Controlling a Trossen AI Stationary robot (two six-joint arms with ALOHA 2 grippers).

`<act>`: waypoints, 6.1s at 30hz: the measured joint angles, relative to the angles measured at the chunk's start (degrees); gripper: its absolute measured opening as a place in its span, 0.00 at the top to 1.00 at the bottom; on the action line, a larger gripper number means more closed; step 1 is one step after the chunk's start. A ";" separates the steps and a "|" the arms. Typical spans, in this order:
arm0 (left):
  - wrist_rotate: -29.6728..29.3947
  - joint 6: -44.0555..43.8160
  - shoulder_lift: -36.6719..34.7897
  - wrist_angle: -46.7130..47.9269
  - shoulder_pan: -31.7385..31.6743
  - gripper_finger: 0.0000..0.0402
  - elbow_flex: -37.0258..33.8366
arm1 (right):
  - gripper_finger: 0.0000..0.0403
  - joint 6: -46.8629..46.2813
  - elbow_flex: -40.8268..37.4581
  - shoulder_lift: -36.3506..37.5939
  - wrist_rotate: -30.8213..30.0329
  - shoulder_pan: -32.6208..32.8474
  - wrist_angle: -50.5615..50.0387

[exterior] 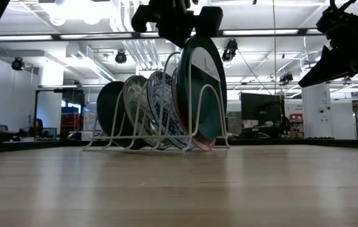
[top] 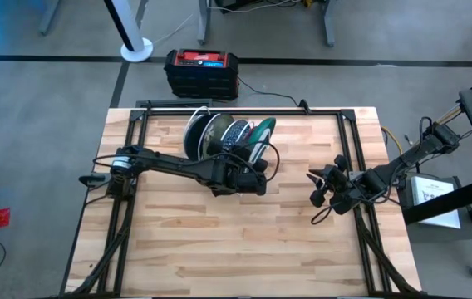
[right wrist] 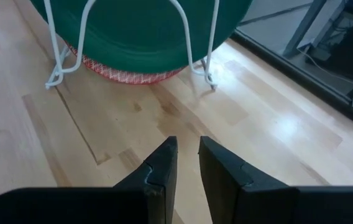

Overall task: Sort dishes
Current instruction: Put the green plate into the white dish rack, then adjust the white dish rack

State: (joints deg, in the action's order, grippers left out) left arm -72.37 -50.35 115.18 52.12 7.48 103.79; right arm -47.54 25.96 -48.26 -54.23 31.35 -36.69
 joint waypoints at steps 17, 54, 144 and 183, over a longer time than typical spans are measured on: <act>-5.29 -1.23 -0.06 16.10 2.70 1.00 8.91 | 0.99 25.45 1.77 0.27 2.19 -7.45 27.65; 13.33 -4.67 -1.74 37.91 17.61 1.00 7.68 | 1.00 29.57 -13.02 -7.82 35.92 -32.11 68.15; 9.95 -27.66 -1.60 28.97 26.34 1.00 -18.78 | 1.00 25.63 11.23 -59.37 14.65 -26.28 68.39; 0.98 -6.64 -2.40 11.46 25.48 1.00 -16.18 | 1.00 20.85 -7.21 -48.70 44.73 -31.31 93.55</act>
State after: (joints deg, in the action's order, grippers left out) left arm -71.39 -56.99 112.77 63.58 32.96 87.61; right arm -26.69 18.75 -96.96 -9.50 0.04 56.86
